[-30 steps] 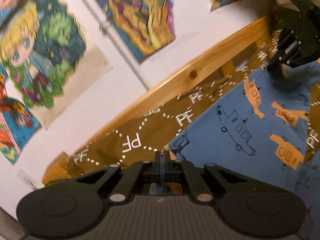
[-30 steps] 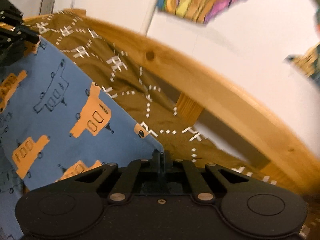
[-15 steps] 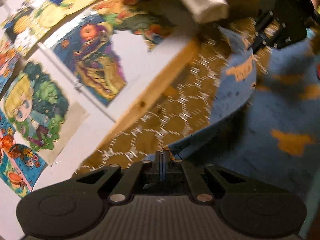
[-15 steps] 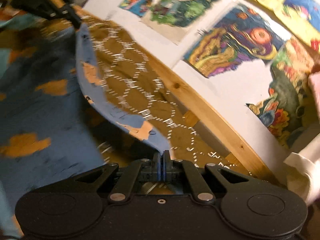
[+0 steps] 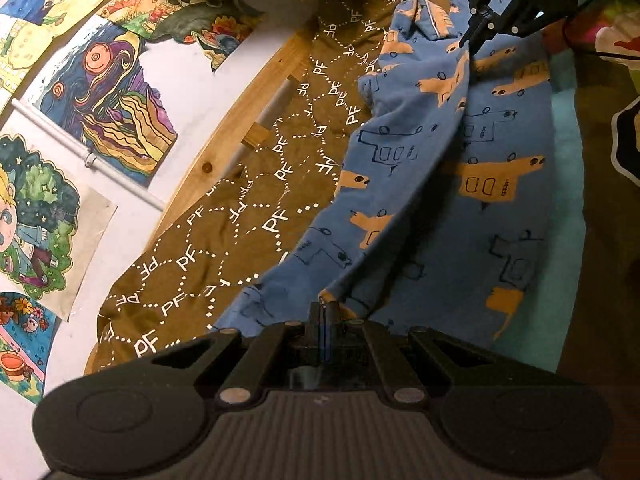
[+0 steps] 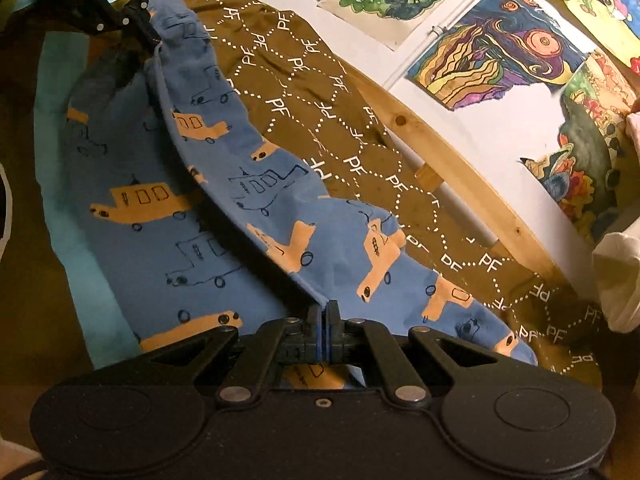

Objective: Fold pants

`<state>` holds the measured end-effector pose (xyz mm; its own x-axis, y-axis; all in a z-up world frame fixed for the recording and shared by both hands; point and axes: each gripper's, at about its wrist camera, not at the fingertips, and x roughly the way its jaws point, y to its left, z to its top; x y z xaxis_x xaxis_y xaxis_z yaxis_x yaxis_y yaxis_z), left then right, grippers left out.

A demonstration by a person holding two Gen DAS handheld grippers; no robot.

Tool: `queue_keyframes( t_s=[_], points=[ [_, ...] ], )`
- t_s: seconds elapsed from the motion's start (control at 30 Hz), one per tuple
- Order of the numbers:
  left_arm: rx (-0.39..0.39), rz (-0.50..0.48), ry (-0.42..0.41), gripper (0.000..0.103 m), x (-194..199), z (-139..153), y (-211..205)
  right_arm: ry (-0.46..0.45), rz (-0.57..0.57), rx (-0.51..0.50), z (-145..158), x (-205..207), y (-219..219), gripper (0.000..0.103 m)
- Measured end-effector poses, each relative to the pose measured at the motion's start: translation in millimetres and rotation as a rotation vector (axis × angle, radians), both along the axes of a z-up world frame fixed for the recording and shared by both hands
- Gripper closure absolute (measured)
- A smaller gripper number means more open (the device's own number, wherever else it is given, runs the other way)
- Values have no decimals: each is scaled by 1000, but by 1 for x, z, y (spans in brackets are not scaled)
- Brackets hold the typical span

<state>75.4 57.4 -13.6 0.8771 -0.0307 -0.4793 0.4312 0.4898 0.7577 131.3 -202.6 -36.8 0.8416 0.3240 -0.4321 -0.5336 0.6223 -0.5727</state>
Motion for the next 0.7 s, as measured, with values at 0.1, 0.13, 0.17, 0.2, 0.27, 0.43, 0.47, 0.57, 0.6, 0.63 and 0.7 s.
queue_keyframes(
  t_s=[0.1, 0.13, 0.17, 0.2, 0.27, 0.43, 0.47, 0.57, 0.6, 0.63, 0.7],
  points=[
    [10, -13, 1, 102, -6, 0, -2, -2, 5, -4, 3, -7, -1, 103],
    [9, -17, 12, 102, -8, -1, -2, -6, 12, -11, 4, -11, 0, 103],
    [13, -20, 26, 102, -9, -2, -1, -10, 21, -19, 5, -15, 0, 103],
    [22, -24, 35, 102, -11, -4, -1, -11, 30, -27, 5, -20, 1, 103],
    [38, -28, 51, 102, -11, -8, 0, 2, 40, -42, 2, -27, 3, 103],
    [45, -29, 65, 83, -14, -10, -1, 27, 30, -57, -10, -25, 4, 89],
    [50, -29, 65, 78, -14, -11, -1, 27, 33, -59, -10, -25, 4, 83],
    [62, -23, 66, 78, -12, -14, -1, 32, 39, -80, -13, -21, 4, 80],
    [65, -22, 68, 78, -12, -15, -2, 35, 38, -85, -15, -21, 4, 77],
    [69, -23, 69, 78, -12, -15, -2, 40, 37, -88, -16, -19, 3, 76],
    [71, -25, 68, 78, -12, -15, -2, 51, 35, -95, -17, -18, 2, 76]
  ],
)
